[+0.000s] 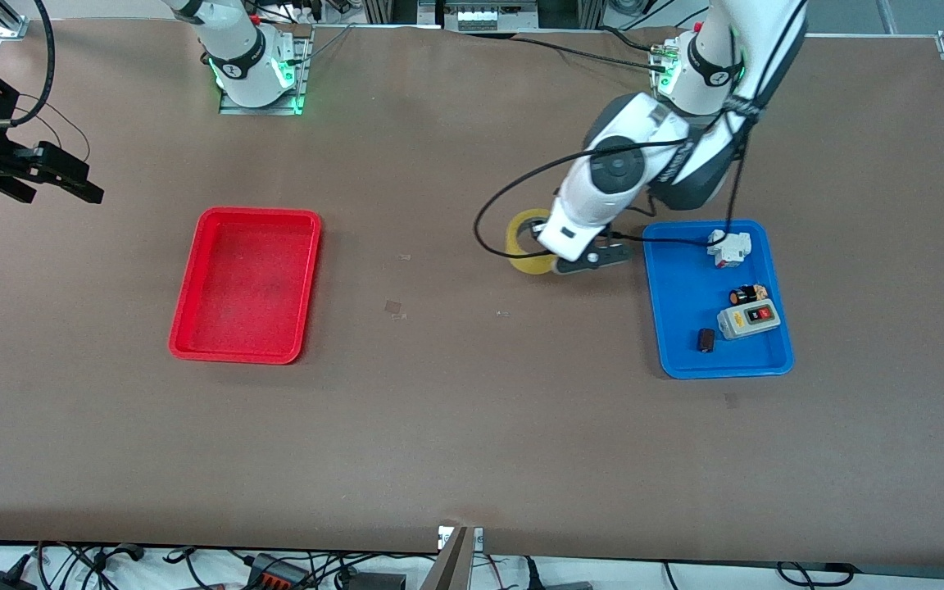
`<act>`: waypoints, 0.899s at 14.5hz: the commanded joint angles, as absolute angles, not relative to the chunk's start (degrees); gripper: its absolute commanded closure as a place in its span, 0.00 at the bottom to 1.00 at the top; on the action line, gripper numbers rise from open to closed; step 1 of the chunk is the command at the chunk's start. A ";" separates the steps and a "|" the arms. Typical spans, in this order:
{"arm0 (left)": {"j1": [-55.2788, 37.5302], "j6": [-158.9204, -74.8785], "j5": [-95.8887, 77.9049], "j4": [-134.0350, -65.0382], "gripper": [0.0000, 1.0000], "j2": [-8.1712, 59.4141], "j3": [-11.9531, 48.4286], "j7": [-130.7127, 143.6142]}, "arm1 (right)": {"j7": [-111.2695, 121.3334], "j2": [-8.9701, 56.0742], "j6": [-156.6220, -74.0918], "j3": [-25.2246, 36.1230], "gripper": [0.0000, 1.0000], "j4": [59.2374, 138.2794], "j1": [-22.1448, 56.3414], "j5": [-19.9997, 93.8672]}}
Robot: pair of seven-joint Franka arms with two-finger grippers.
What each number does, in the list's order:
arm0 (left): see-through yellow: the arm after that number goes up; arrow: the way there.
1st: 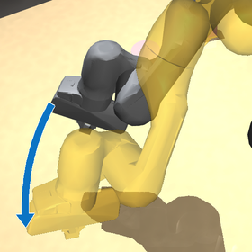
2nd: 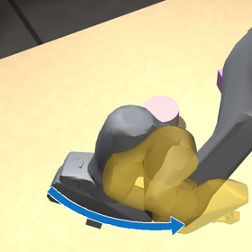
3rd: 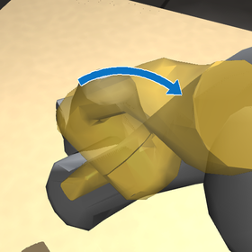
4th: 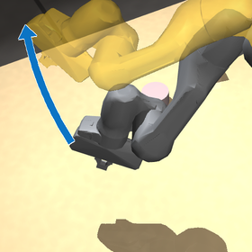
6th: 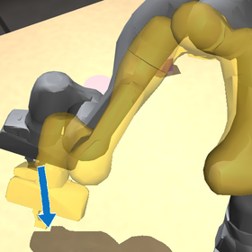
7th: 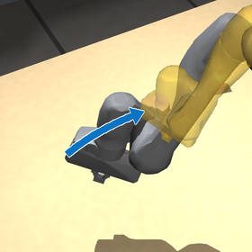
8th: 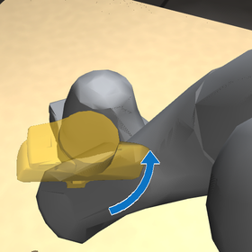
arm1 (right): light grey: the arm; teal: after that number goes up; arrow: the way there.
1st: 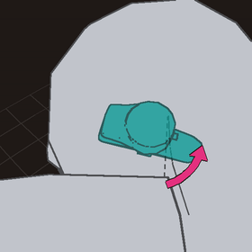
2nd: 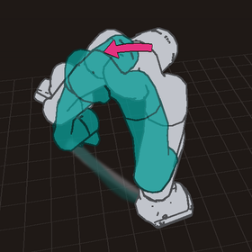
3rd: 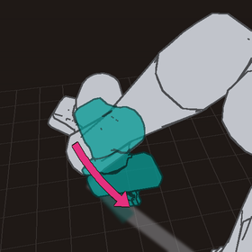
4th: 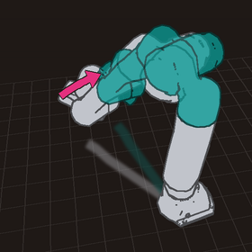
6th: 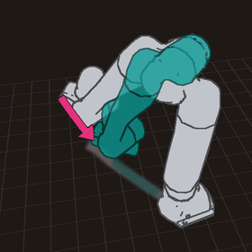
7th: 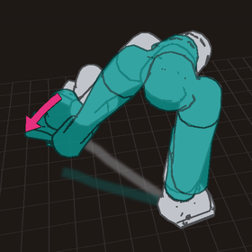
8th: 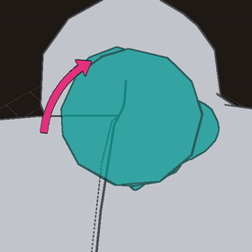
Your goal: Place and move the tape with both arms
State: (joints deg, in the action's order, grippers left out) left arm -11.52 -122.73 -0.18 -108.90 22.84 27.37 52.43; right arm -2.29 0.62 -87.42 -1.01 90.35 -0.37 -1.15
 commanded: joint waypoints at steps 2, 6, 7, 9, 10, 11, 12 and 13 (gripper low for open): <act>-18.00 -121.46 5.09 -97.32 0.99 33.11 27.42 62.46 | -1.32 1.23 -89.29 -1.14 0.01 90.79 -0.79 -0.88; -23.72 -121.46 8.43 -90.19 0.99 39.98 26.90 68.80 | -1.41 1.41 -90.00 -1.14 0.01 90.79 -1.14 -0.70; -24.60 -121.46 9.05 -88.26 0.99 41.64 26.89 70.04 | -1.41 1.41 -89.91 -1.14 0.01 90.79 -1.06 -0.70; -26.53 -121.46 10.37 -84.92 0.98 44.46 26.72 71.97 | -1.49 1.41 -90.09 -1.14 0.01 90.70 -0.97 -0.70; -27.15 -121.46 10.89 -84.03 0.97 45.43 26.37 72.68 | -1.49 1.41 -90.17 -1.23 0.01 90.70 -0.88 -0.70; -27.94 -121.46 10.99 -83.59 0.96 46.14 25.58 73.21 | -1.49 1.41 -90.18 -1.23 0.01 90.70 -0.70 -0.70; -28.82 -121.55 10.99 -82.97 0.94 46.66 24.97 73.65 | -1.67 1.41 -90.26 -1.32 0.01 90.79 -0.70 -0.70; -29.35 -121.55 10.99 -82.01 0.90 47.45 24.26 74.17 | -1.76 1.49 -90.18 -1.49 0.01 90.79 -0.62 -0.62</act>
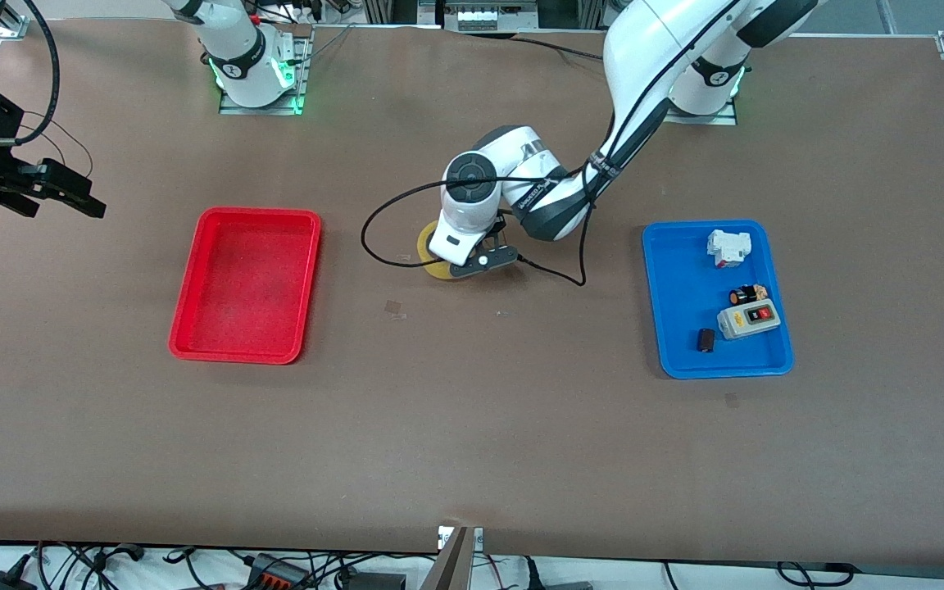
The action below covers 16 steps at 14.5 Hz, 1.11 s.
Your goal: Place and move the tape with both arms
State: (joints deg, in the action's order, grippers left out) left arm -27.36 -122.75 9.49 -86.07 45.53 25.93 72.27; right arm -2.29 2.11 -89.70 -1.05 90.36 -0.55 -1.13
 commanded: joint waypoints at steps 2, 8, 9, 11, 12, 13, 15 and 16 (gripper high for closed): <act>-29.71 -121.55 10.99 -80.52 0.86 48.69 24.08 75.75 | -1.49 1.41 -89.56 -1.67 0.02 91.05 0.43 -0.62; -29.62 -121.82 11.07 -80.16 0.00 48.87 23.47 76.38 | -2.55 2.20 -91.14 -1.76 0.02 91.49 2.02 -0.62; -29.53 -121.73 11.07 -80.16 0.00 48.61 23.47 76.46 | -2.55 2.46 -91.14 -1.76 0.02 91.49 3.07 -0.62; -28.66 -121.47 11.25 -80.16 0.00 47.56 23.38 76.38 | -2.55 2.64 -91.23 -1.76 0.02 91.84 4.04 -0.62; -27.17 -121.12 11.51 -80.16 0.00 46.68 23.29 76.29 | -2.55 2.64 -91.32 -1.76 0.02 91.85 4.39 -0.62; -25.24 -119.63 11.69 -80.59 0.00 44.93 23.29 76.12 | -2.55 2.72 -91.67 -1.76 0.03 91.93 5.09 -0.62; -21.73 -114.46 11.69 -80.51 0.00 41.50 23.64 74.45 | -2.64 2.64 -92.46 -1.85 0.04 92.72 6.15 -0.62; -19.97 -113.22 11.69 -80.59 0.00 40.09 23.90 72.79 | -2.64 2.64 -93.07 -1.85 0.04 93.07 7.20 -0.62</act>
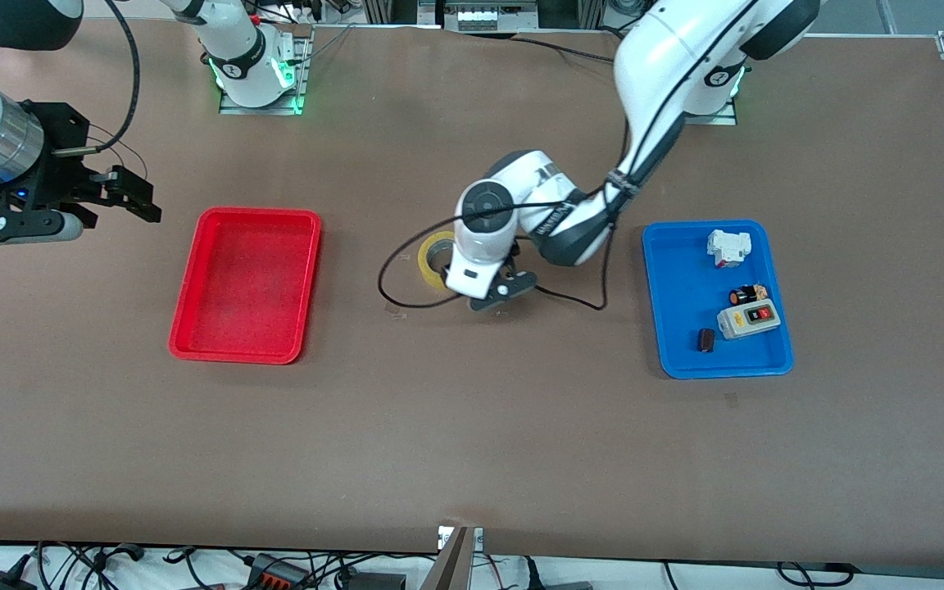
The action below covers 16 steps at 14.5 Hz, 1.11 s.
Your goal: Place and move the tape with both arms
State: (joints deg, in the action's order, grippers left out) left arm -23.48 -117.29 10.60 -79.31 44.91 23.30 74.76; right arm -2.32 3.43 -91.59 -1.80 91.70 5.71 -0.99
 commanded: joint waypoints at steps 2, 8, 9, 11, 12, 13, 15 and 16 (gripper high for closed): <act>-16.72 -109.71 11.60 -80.51 0.00 37.19 23.91 70.24 | -5.86 2.72 -94.56 -1.84 0.05 94.21 8.34 -0.70; -4.50 -93.37 10.72 -79.98 0.00 27.35 24.26 54.52 | -21.07 4.83 -108.08 -1.76 0.06 104.83 19.93 -0.70; -2.57 -91.86 10.72 -79.98 0.00 26.46 24.26 51.80 | -23.27 5.79 -111.15 -1.76 0.05 106.25 22.39 -0.70; 1.30 -89.49 10.72 -79.98 0.00 24.36 24.26 46.69 | -28.19 9.30 -114.42 -1.76 0.05 106.70 26.52 -0.79; 2.62 -87.99 10.72 -79.98 0.00 23.39 24.26 44.76 | -29.17 11.14 -116.61 -1.76 0.05 106.70 28.89 -0.79; 4.72 -86.59 10.64 -79.98 0.00 22.51 24.26 42.21 | -31.44 13.34 -118.89 -1.76 0.04 106.61 31.00 -0.79; 8.42 -85.61 10.11 -79.98 0.00 20.49 24.17 37.12 | -36.02 17.21 -123.12 -1.76 0.04 106.61 34.17 -0.88; 10.09 -85.43 8.45 -80.07 0.00 19.35 23.56 34.04 | -36.56 18.97 -124.09 -1.76 0.04 106.61 35.49 -0.97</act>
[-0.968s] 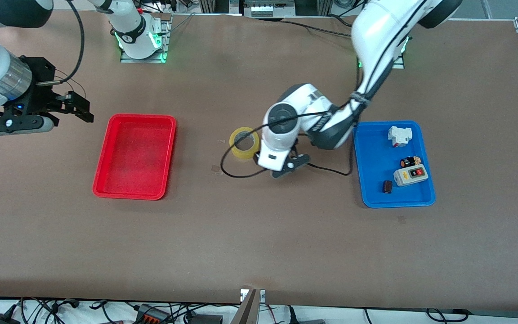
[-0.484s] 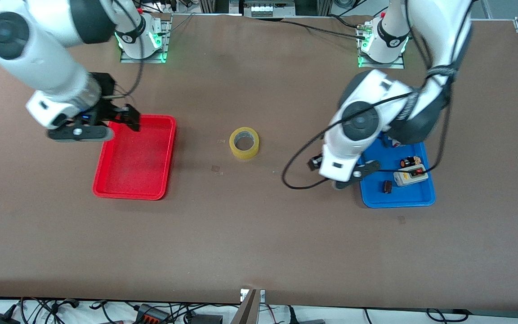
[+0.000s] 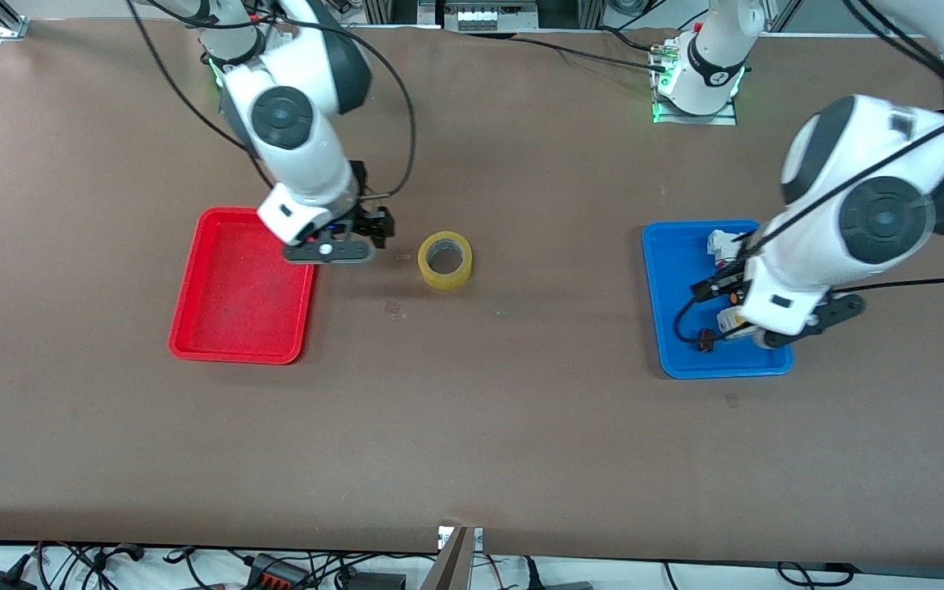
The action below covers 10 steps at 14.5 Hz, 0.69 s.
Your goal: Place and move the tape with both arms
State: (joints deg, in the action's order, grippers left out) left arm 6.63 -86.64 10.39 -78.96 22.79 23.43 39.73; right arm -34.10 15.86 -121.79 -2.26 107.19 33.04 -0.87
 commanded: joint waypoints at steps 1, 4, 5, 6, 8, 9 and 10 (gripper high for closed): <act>10.72 -85.34 6.70 -80.16 0.00 18.29 22.34 30.62 | -37.08 20.90 -125.75 -1.76 0.04 106.61 36.46 -0.97; 7.92 -84.12 -0.33 -81.12 0.00 13.99 10.68 21.66 | -41.48 26.18 -131.55 -1.76 0.04 106.61 39.54 -0.97; 5.56 -83.68 -1.74 -81.21 0.00 12.76 6.37 17.79 | -41.57 27.58 -133.23 -1.76 0.04 106.61 39.90 -0.97; 1.01 -83.24 -2.28 -82.08 0.00 11.27 1.02 14.45 | -42.18 28.64 -134.55 -1.76 0.04 106.61 40.42 -0.97; -4.90 -82.97 -2.46 -83.76 0.00 8.62 -5.69 12.92 | -43.85 29.88 -135.35 -1.67 0.04 106.61 41.83 -0.97; -5.36 -82.97 -2.46 -84.46 0.00 7.48 -5.71 12.83 | -43.86 30.67 -136.40 -1.58 0.04 106.61 42.44 -0.97; -5.45 -82.97 -2.37 -85.42 0.00 6.25 -5.71 12.75 | -43.86 31.37 -136.84 -1.58 0.04 106.61 42.45 -1.05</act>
